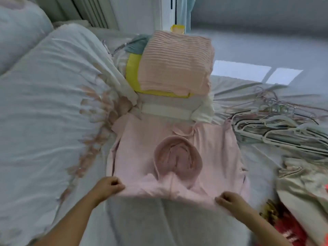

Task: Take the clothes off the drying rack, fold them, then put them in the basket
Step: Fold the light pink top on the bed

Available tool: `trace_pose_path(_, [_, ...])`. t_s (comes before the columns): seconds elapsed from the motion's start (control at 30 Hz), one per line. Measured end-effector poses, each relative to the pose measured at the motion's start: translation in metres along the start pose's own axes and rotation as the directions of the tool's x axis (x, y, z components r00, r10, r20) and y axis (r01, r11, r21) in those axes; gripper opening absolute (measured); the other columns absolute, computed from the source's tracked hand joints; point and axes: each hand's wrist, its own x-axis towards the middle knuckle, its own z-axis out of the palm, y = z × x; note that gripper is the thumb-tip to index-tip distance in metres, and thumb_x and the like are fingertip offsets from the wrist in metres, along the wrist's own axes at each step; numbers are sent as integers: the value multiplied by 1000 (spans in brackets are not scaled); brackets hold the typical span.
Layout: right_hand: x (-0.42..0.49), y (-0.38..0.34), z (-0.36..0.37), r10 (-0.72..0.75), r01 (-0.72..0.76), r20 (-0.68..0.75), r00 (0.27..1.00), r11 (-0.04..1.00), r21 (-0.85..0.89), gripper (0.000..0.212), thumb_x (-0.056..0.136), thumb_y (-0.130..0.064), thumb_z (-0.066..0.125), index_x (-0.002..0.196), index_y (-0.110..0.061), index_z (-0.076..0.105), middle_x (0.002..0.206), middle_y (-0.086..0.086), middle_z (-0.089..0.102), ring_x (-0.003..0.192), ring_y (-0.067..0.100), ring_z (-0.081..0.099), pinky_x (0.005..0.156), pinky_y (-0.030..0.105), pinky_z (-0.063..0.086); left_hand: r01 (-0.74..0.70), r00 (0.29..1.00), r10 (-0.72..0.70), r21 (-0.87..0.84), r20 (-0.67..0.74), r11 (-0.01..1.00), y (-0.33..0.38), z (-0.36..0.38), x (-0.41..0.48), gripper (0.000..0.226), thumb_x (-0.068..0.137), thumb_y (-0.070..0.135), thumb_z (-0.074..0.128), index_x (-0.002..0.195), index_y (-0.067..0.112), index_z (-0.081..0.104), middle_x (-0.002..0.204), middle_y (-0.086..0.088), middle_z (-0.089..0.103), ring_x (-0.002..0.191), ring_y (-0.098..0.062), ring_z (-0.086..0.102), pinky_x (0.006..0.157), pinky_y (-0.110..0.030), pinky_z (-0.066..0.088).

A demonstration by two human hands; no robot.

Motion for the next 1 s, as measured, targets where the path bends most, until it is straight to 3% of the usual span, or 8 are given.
trace_pose_path(0.13, [-2, 55, 59, 126, -111, 152, 980, 989, -101, 32, 87, -31, 64, 61, -22, 47, 56, -6, 49, 56, -3, 44, 54, 13, 34, 111, 992, -114, 50, 49, 993, -72, 47, 1, 33, 79, 12, 72, 52, 15, 53, 47, 7, 49, 51, -7, 42, 48, -16, 28])
trace_pose_path(0.3, [-5, 80, 88, 189, -171, 136, 973, 977, -130, 36, 83, -32, 68, 52, -32, 50, 56, -18, 57, 62, -9, 54, 63, 11, 39, 128, 990, -134, 121, 37, 984, -101, 68, 0, 41, 78, 8, 72, 49, 20, 45, 46, 7, 44, 50, -5, 38, 46, -14, 26])
trace_pose_path(0.37, [-3, 75, 94, 223, -193, 155, 962, 963, -185, 31, 83, -43, 63, 58, -34, 45, 64, -8, 55, 67, -1, 54, 69, 15, 40, 113, 987, -134, 223, 85, 968, -102, 72, 4, 35, 80, 9, 69, 56, 21, 46, 57, 7, 46, 55, -4, 42, 50, -13, 30])
trace_pose_path(0.47, [6, 60, 94, 238, -179, 147, 960, 926, -332, 36, 84, -58, 47, 76, -24, 39, 90, -7, 55, 97, 17, 59, 72, 26, 37, 126, 982, -165, 318, 98, 940, -90, 73, 15, 25, 83, 20, 65, 68, 22, 45, 73, 6, 51, 70, -10, 51, 54, -13, 31])
trace_pose_path(0.57, [23, 32, 81, 189, -200, -68, 980, 934, -297, 30, 93, -50, 44, 99, -21, 45, 104, -2, 58, 100, 20, 58, 72, 30, 40, 97, 995, -94, 224, -26, 970, -54, 79, 34, 24, 83, 32, 67, 96, 18, 53, 99, 0, 56, 85, -16, 55, 64, -22, 39])
trace_pose_path(0.73, [68, -13, 64, 119, -101, -182, 976, 990, 103, 66, 89, -41, 57, 140, -9, 29, 112, 9, 61, 99, 22, 57, 75, 31, 39, -39, 991, 49, 79, -127, 996, 31, 105, 78, 57, 85, 46, 61, 129, 15, 40, 116, -5, 55, 103, -23, 56, 78, -30, 42])
trace_pose_path(0.9, [95, -18, 65, 8, -2, -253, 967, 1000, 24, 59, 94, -10, 40, 147, -29, 23, 80, 15, 61, 76, 32, 59, 71, 38, 48, -152, 940, 184, 128, -288, 980, 39, 113, 109, 42, 96, 12, 39, 136, 20, 43, 116, -12, 63, 98, -30, 59, 79, -32, 45])
trace_pose_path(1.0, [78, -4, 71, -137, 167, -332, 933, 984, 65, 61, 94, -3, 39, 142, -40, 32, 83, 6, 58, 71, 18, 56, 67, 25, 45, -276, 899, 262, 13, -351, 961, 15, 106, 95, 47, 94, 3, 38, 134, 25, 47, 107, -7, 62, 83, -25, 61, 76, -33, 50])
